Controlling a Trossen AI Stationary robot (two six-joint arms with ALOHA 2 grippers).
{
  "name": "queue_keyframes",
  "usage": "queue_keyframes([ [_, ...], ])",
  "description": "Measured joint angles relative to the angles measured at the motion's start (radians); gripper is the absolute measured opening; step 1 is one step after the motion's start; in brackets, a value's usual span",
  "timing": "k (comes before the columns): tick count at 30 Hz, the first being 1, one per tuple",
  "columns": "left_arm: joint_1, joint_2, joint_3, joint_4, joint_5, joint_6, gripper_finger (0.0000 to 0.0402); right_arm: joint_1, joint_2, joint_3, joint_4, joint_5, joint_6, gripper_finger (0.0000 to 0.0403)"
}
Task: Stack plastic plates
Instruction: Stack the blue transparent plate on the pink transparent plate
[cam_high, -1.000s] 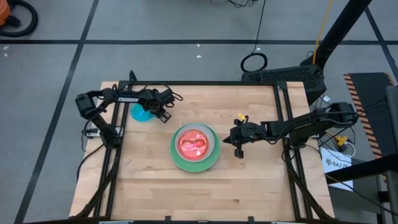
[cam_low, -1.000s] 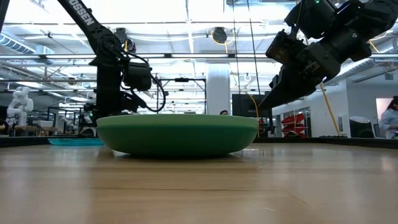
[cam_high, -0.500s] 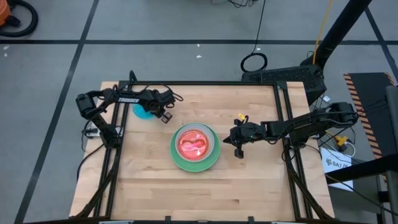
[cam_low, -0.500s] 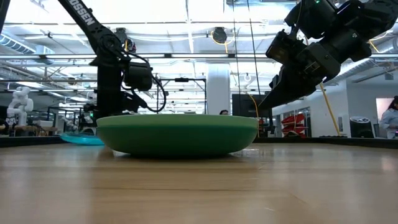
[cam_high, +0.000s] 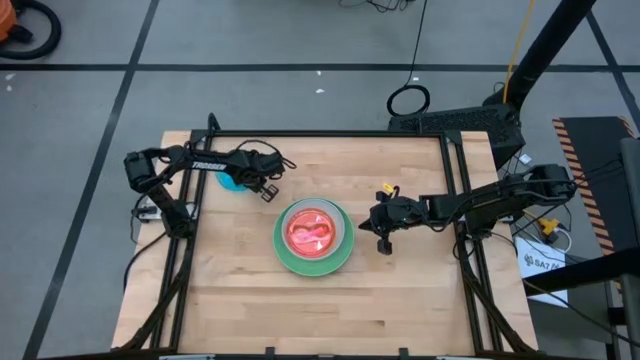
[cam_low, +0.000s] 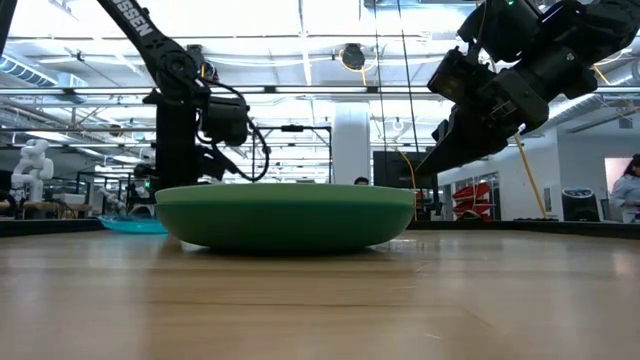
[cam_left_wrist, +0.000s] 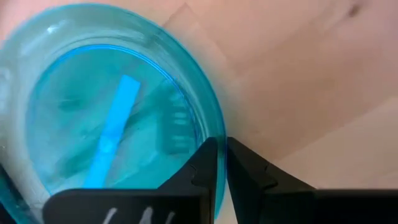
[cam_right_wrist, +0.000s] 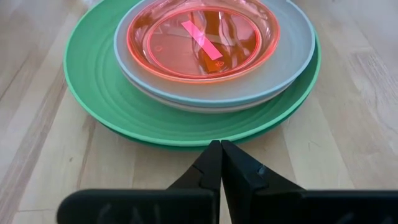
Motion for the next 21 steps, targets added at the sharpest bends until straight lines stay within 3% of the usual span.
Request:
queue_keyframes([
  [9, -0.103, 0.000, 0.074, -0.111, -0.060, 0.002, 0.0034, 0.000, 0.000, 0.000, 0.000, 0.003, -0.001, 0.0006],
  [21, -0.242, -0.051, 0.177, -0.228, -0.064, 0.130, 0.0034, 0.000, 0.000, 0.000, 0.000, 0.004, 0.012, 0.0006],
])
